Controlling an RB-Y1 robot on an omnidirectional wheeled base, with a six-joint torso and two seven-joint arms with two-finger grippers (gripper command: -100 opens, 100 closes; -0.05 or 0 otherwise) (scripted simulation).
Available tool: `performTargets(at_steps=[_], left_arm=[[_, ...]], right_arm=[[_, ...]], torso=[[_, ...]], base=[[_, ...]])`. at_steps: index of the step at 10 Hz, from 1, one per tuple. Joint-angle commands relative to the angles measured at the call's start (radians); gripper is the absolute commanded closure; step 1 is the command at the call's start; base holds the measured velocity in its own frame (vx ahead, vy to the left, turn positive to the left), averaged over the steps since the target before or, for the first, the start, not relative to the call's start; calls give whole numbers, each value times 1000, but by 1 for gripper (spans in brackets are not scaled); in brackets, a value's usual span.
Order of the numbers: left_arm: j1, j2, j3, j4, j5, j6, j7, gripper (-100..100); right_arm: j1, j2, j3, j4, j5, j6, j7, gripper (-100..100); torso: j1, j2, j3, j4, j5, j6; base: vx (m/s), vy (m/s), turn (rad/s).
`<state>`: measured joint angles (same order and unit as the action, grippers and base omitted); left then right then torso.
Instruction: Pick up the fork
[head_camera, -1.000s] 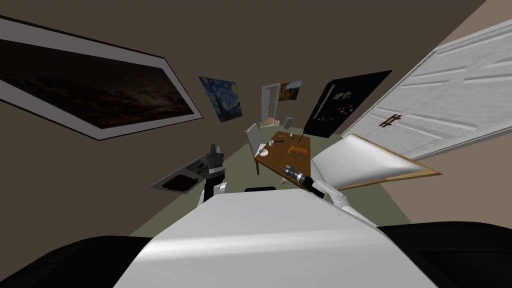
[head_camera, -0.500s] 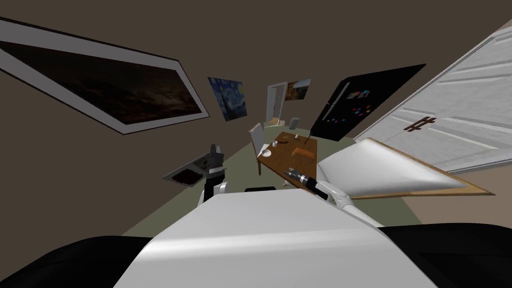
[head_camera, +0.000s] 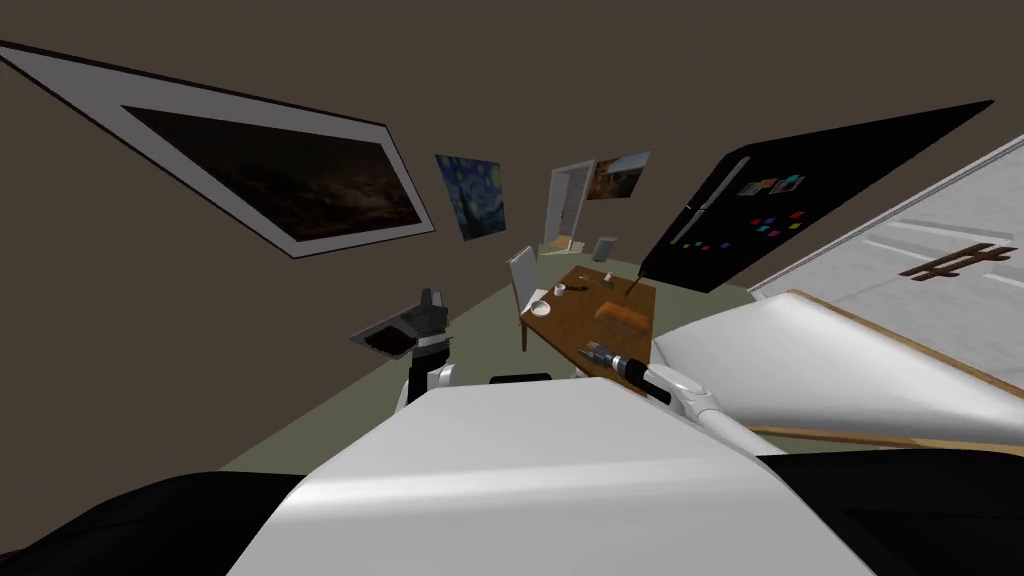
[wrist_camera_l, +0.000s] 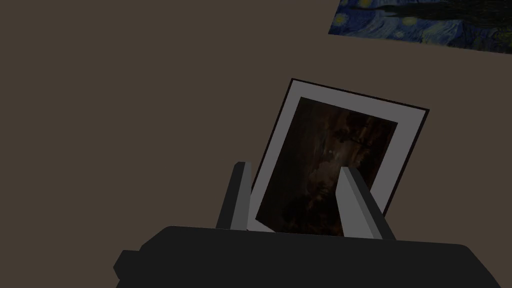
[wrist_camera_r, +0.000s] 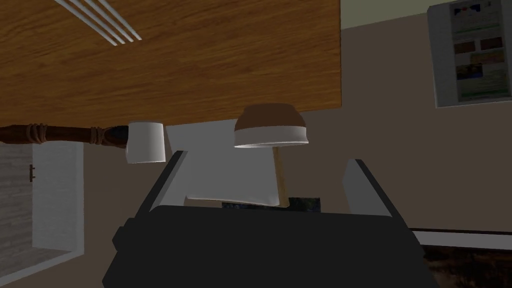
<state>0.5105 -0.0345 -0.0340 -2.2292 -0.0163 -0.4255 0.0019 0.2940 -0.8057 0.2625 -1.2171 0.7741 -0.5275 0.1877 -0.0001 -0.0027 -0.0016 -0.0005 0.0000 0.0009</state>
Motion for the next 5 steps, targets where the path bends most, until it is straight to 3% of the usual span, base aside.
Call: performTargets(at_steps=[1, 2, 3, 5], left_arm=[[0, 0, 0, 0, 0, 0, 0, 0], [0, 0, 0, 0, 0, 0, 0, 0], [0, 0, 0, 0, 0, 0, 0, 0], [0, 0, 0, 0, 0, 0, 0, 0]], right_arm=[[5, -30, -8, 50, 50, -12, -1, -100], [-1, -42, -14, 109, 79, -27, 1, -100], [-1, -42, -14, 114, 93, -27, 1, -100], [-12, -58, -28, 190, 161, -62, 4, -100]], torso=[[0, 0, 0, 0, 0, 0], [0, -1, 0, 0, 0, 0], [-1, -1, 0, 0, 0, 0], [1, 0, 0, 0, 0, 1]], base=[[29, -20, 306], [31, -27, 300], [22, -22, 113], [20, -8, 210]])
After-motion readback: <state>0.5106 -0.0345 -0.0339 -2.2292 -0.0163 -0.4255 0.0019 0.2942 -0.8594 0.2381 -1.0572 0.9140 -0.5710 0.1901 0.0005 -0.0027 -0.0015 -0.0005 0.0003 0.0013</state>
